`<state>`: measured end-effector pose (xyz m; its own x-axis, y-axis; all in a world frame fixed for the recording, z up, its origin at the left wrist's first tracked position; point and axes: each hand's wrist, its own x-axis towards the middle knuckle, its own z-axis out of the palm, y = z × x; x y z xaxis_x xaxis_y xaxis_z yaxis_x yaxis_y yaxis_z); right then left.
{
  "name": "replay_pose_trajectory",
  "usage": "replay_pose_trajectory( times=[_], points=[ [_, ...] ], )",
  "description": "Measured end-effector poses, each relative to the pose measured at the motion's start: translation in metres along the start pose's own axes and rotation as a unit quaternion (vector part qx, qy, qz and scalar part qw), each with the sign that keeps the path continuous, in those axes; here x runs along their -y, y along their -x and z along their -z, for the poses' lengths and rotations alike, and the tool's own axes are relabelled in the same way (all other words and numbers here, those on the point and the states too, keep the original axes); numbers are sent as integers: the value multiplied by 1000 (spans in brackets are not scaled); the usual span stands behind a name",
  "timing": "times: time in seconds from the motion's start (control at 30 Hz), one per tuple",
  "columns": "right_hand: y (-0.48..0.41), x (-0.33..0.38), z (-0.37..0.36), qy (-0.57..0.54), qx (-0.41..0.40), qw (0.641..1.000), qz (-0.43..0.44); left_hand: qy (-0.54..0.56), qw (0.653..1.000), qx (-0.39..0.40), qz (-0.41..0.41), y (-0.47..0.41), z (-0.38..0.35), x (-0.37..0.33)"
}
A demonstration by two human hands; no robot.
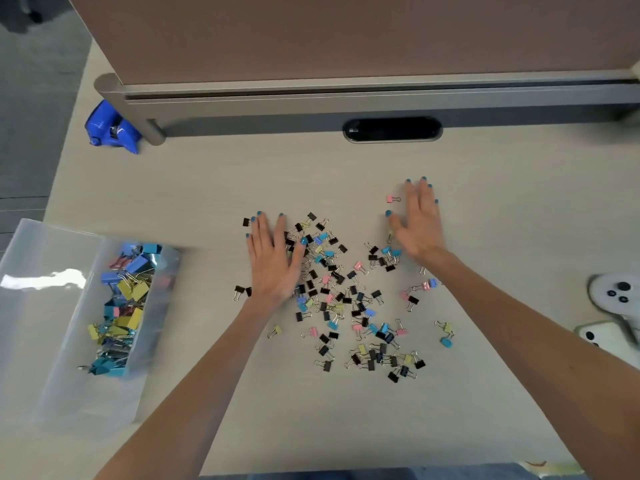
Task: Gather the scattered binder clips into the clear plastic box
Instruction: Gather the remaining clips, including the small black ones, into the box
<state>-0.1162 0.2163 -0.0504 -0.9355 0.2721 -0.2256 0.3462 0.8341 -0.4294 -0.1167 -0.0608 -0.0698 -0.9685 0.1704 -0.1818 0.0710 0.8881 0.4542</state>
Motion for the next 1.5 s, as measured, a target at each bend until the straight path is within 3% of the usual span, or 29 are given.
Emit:
replay_pose_trajectory(
  times=[0.3, 0.43, 0.5, 0.63, 0.8, 0.97, 1.1, 1.27, 1.37, 1.43, 1.5],
  points=[
    [47, 23, -33, 23, -5, 994, 111, 3, 993, -4, -119, 17, -1, -12],
    [56, 28, -35, 20, -5, 990, 140, 9, 998, -55, -33, 6, 12, -3],
    [49, 31, -32, 22, 20, 991, 129, 18, 999, -27, -14, 0, 16, 2],
    [55, 33, -33, 51, 74, 988, 128, 9, 996, 50, -79, 3, 10, -5],
    [90, 23, -38, 20, 44, 987, 154, -3, 986, 87, -143, 23, 2, -15],
    [104, -1, -25, 7, -76, 995, 59, -71, 974, 107, -188, 34, 4, -17],
    [105, -15, -23, -1, -34, 999, -6, -151, 962, 112, -200, 39, 1, -20],
    [114, -7, -29, -16, 4, 997, 74, -188, 954, 49, -228, 38, 3, -24],
    [119, 1, -29, -15, -26, 995, 95, -170, 960, 29, -221, 37, 8, -28],
    [120, 5, -29, 3, -61, 997, 54, -161, 968, 26, -190, 35, 12, -30],
    [120, 9, -29, -2, -44, 999, 7, -158, 973, 37, -161, 33, 13, -31]
  ],
)
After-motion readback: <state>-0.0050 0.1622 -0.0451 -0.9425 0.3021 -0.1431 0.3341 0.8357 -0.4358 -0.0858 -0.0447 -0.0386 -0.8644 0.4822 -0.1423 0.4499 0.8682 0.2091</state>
